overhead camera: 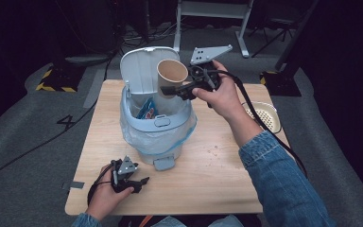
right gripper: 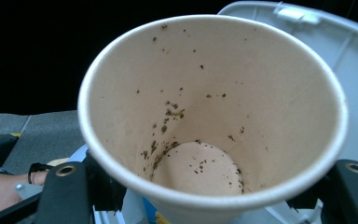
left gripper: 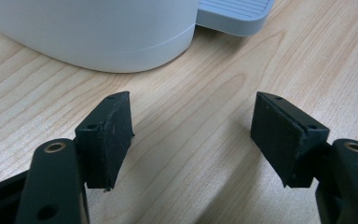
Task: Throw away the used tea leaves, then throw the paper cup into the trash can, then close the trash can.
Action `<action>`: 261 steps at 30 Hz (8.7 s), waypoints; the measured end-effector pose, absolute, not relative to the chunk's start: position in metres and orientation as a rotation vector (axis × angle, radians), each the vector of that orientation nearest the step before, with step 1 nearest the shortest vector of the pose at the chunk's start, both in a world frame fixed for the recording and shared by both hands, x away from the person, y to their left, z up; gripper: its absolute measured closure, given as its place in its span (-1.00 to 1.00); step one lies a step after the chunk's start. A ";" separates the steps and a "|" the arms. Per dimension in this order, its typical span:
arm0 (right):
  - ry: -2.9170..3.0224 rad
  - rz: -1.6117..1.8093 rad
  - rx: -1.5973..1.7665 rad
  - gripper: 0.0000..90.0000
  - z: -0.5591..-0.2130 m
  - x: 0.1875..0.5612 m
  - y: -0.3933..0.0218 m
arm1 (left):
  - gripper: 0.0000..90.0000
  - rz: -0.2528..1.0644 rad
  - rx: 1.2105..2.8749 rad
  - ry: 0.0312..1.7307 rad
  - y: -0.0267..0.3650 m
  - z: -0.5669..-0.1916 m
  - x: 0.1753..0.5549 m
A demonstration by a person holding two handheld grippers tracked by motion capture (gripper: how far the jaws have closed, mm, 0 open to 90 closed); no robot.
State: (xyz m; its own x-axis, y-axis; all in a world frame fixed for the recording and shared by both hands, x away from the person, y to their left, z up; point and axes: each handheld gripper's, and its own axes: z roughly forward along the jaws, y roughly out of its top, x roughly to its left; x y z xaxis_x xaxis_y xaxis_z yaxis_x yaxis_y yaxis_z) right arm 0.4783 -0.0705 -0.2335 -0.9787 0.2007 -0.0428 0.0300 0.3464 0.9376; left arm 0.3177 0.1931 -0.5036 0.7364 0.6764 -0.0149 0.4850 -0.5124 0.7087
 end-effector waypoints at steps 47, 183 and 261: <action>2.389 1.317 0.469 -0.31 -0.210 0.435 -0.173 | -0.19 0.334 2.155 0.869 0.199 -0.491 0.314; 2.556 1.310 0.774 0.64 -0.495 0.345 -0.318 | 0.93 0.198 1.888 0.550 0.201 -0.199 0.476; 2.421 1.272 0.893 -0.29 -0.469 0.361 -0.332 | -0.17 0.450 1.951 0.566 0.209 -0.255 0.354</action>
